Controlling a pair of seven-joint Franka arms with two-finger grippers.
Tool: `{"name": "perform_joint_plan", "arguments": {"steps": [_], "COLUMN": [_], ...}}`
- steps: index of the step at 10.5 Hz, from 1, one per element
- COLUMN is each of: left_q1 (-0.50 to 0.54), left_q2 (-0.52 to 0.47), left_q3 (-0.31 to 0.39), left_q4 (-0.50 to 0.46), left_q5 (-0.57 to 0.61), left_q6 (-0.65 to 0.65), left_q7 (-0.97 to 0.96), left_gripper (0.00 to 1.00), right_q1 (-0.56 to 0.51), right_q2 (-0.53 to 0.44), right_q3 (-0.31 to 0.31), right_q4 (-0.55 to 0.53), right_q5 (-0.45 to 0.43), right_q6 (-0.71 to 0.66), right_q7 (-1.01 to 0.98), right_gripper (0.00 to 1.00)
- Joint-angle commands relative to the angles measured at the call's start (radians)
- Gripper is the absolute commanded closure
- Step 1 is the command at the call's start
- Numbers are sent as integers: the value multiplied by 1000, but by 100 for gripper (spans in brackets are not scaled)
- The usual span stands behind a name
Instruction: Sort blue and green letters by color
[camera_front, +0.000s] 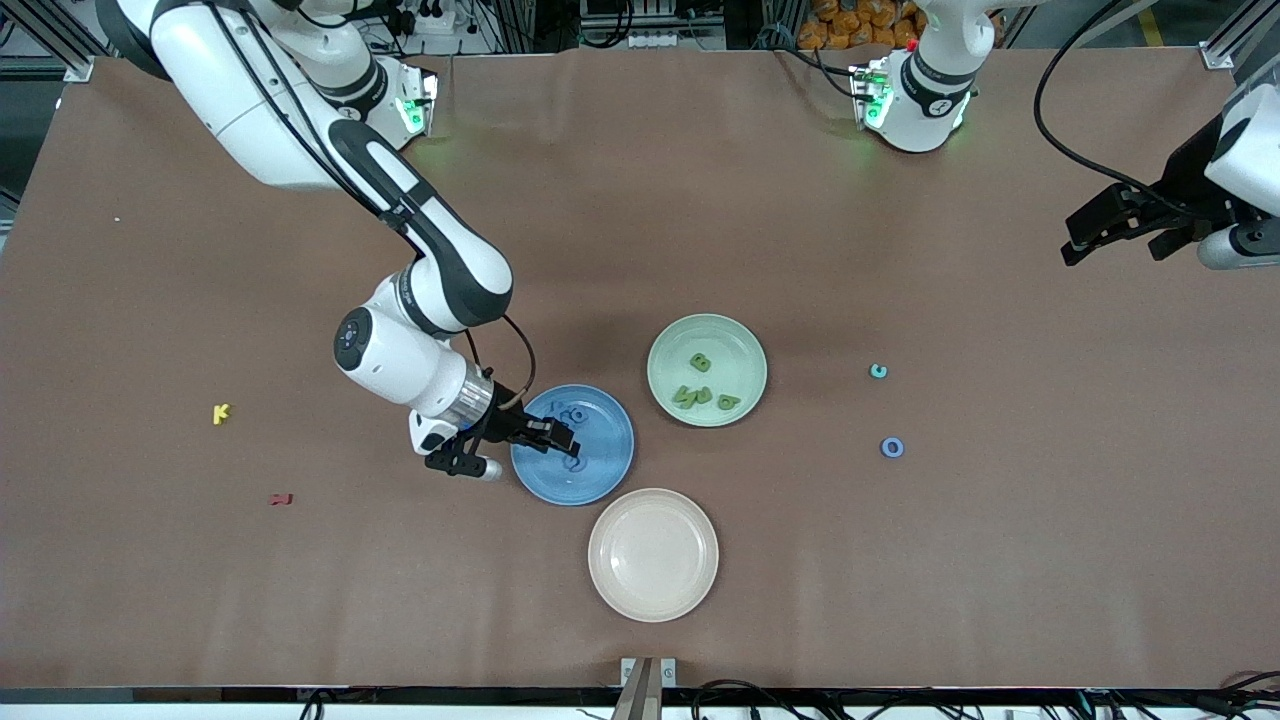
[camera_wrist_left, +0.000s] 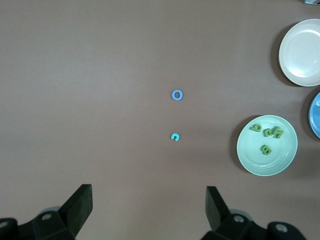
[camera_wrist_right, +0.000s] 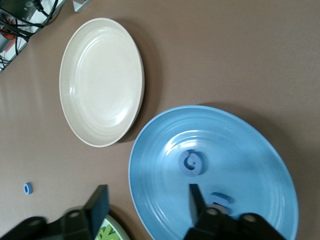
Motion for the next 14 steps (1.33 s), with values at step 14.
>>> {"name": "perform_joint_plan", "arguments": {"steps": [14], "left_q1": [-196], "left_q2": [34], "left_q3": [171], "left_q4": [-1], "left_q5": [41], "left_q6": [27], "left_q7": [10], "left_gripper": [0], "right_q1": [-124], "right_q2": [-319], "right_q3": [-438], "right_q4": [-155], "right_q5": [-382], "right_q6": [-592], "right_q7": [-339], "right_gripper": [0]}}
